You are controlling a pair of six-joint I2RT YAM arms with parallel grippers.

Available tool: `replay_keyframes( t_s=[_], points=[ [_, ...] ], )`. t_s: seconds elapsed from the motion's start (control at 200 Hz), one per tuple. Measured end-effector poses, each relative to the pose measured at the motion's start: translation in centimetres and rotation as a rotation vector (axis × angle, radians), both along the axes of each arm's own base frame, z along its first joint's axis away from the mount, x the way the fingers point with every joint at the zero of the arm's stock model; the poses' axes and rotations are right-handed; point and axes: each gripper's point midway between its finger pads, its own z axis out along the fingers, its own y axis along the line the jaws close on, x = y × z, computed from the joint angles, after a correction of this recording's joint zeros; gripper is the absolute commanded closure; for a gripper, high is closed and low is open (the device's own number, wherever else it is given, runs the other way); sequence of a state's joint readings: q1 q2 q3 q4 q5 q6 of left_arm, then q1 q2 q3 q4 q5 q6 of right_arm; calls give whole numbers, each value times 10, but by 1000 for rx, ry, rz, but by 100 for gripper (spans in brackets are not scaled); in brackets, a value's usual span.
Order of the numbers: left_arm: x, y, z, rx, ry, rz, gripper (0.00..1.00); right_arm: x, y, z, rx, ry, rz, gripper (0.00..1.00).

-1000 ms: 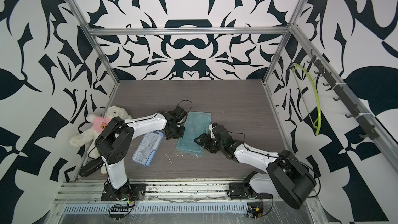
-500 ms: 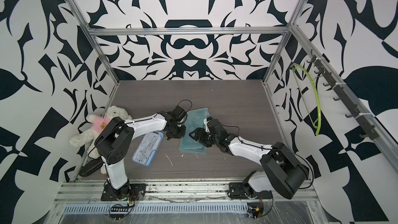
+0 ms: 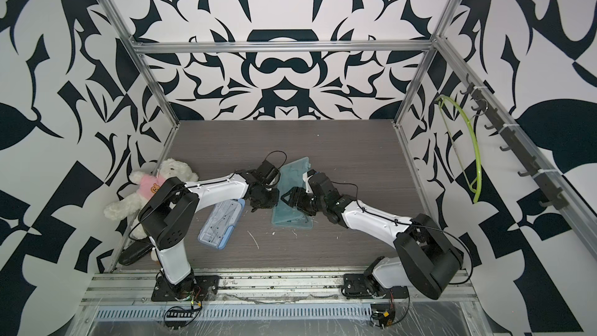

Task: Open the ruler set and take out the ruler
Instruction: Open the ruler set box at the center of the board.

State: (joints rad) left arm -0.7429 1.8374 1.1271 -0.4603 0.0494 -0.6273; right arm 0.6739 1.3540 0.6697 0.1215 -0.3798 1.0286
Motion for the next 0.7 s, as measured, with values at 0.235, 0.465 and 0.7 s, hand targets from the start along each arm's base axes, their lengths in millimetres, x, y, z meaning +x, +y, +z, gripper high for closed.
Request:
replay_keyframes(
  t_s=[0.235,0.465,0.7],
  points=[
    [1,9,7,-3,-8,20,100,2,3,6,4,-18,10,33],
    [17,27,32,-37,-59,82,100,3,5,12,-4,-18,15,32],
    [29,46,53,-53,-104,138,100,9,15,37,6,-58,37,31]
  ],
)
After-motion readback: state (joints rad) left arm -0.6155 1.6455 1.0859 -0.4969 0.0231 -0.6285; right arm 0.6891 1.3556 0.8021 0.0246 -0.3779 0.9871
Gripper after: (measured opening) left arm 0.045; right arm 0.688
